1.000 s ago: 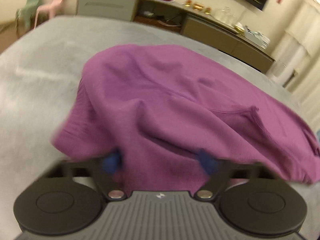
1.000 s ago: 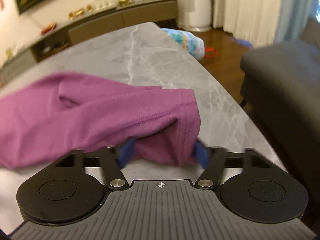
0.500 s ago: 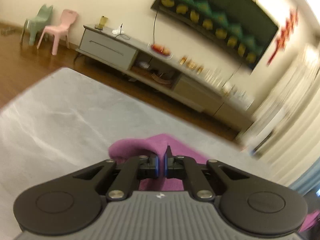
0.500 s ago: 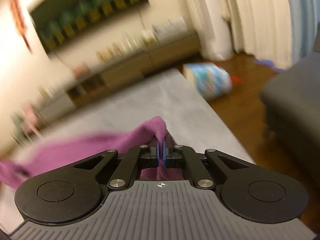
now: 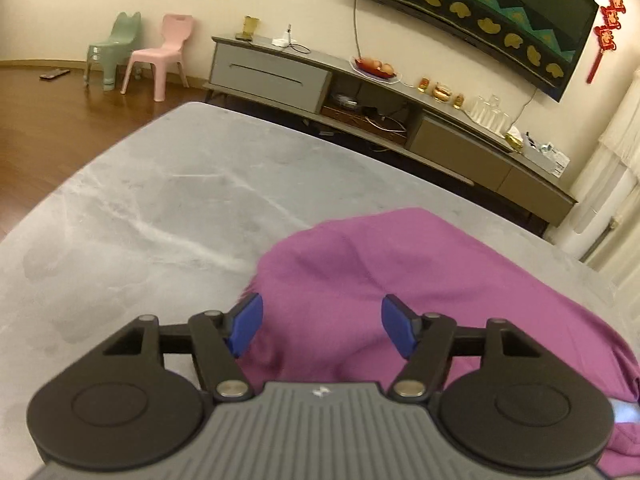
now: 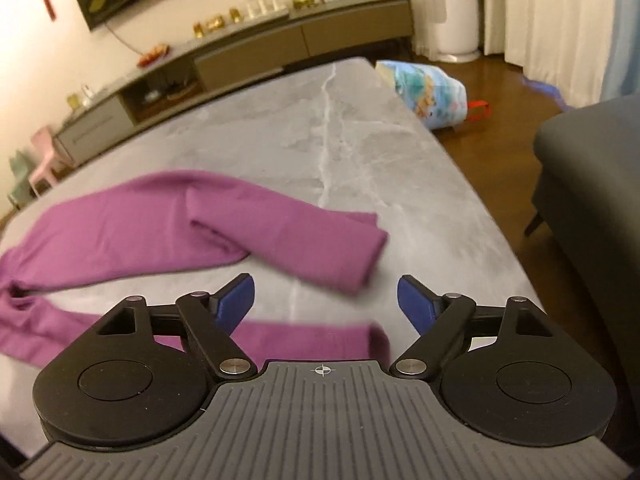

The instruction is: Fold clothes

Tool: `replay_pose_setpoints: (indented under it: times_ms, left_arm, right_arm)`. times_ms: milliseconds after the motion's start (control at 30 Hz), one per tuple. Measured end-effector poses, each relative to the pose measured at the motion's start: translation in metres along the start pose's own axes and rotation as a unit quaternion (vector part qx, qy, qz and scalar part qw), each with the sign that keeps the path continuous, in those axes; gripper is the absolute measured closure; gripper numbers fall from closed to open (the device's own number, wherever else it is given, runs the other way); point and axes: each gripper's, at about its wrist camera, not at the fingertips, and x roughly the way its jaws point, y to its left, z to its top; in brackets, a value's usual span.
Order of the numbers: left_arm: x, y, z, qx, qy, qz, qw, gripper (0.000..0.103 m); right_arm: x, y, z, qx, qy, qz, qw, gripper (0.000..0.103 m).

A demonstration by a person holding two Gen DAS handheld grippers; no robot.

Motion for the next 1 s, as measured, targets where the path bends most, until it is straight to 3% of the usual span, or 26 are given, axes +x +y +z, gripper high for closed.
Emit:
replay_pose_setpoints:
  times_ms: [67,100,133,200,300,400,500,533,567,600,633,667,733,833,900,933,967,1000]
  left_arm:
    - [0.010,-0.008,0.003,0.017,0.008,0.000,0.9998,0.037]
    - [0.012,-0.008,0.002,0.022,0.012,0.004,0.9997,0.037]
    - [0.014,-0.008,-0.001,0.027,0.015,0.008,0.9995,0.037]
    - [0.013,0.000,-0.002,0.026,0.010,0.018,0.9994,0.037]
    - [0.008,0.017,0.002,0.016,-0.010,0.028,0.9994,0.037]
    - [0.019,0.033,0.012,-0.027,-0.014,0.023,0.9993,0.037]
    - [0.036,0.035,0.025,-0.036,-0.009,0.011,0.9993,0.036]
    - [0.041,0.033,0.030,-0.027,-0.003,0.014,0.9995,0.033]
    - [0.047,0.031,0.035,-0.017,0.004,0.014,0.9998,0.026]
    - [0.054,0.029,0.040,-0.008,0.014,0.010,0.9998,0.024]
    - [0.062,0.026,0.045,0.000,0.025,0.009,0.9997,0.022]
    - [0.069,0.024,0.049,0.008,0.035,0.008,0.9993,0.018]
    - [0.089,0.016,0.057,0.025,0.065,-0.008,0.9976,0.007]
    - [0.120,0.005,0.057,0.037,0.103,-0.029,0.9936,0.006]
    - [0.135,-0.004,0.053,0.047,0.104,-0.017,0.9933,0.019]
    - [0.136,-0.009,0.051,0.054,0.104,-0.015,0.9930,0.057]
    - [0.136,-0.014,0.049,0.061,0.102,-0.015,0.9928,0.085]
    - [0.123,-0.031,0.044,0.092,0.089,-0.030,0.9914,0.092]
  right_arm:
    - [0.040,0.008,0.007,-0.025,0.018,-0.034,0.999,0.030]
    - [0.047,0.013,0.012,-0.035,0.019,-0.031,0.999,0.061]
    - [0.055,0.018,0.017,-0.044,0.020,-0.028,0.998,0.103]
    - [0.067,0.028,0.028,-0.063,0.019,-0.019,0.998,0.103]
    - [0.004,0.054,0.069,-0.051,-0.082,0.077,0.992,0.103]
    - [-0.024,0.054,0.109,-0.035,-0.135,0.067,0.988,0.103]
    - [0.031,0.022,0.140,0.031,-0.076,-0.015,0.997,0.102]
    - [0.056,0.010,0.144,0.057,-0.045,-0.038,0.997,0.087]
    - [0.081,-0.001,0.148,0.082,-0.014,-0.060,0.995,0.081]
    - [0.094,-0.004,0.143,0.100,-0.002,-0.079,0.992,0.077]
    - [0.096,0.002,0.135,0.114,-0.023,-0.082,0.990,0.076]
    - [0.091,0.012,0.124,0.124,-0.057,-0.061,0.989,0.073]
    - [0.084,0.040,0.101,0.128,-0.088,-0.018,0.988,0.050]
    - [0.088,0.099,0.071,0.090,-0.066,0.053,0.992,0.050]
    - [0.092,0.142,0.063,0.044,-0.035,0.088,0.995,0.050]
    - [0.093,0.169,0.063,0.008,-0.026,0.099,0.995,0.050]
    - [0.092,0.194,0.065,-0.020,-0.020,0.113,0.993,0.050]
    - [0.089,0.218,0.067,-0.042,-0.016,0.130,0.991,0.050]
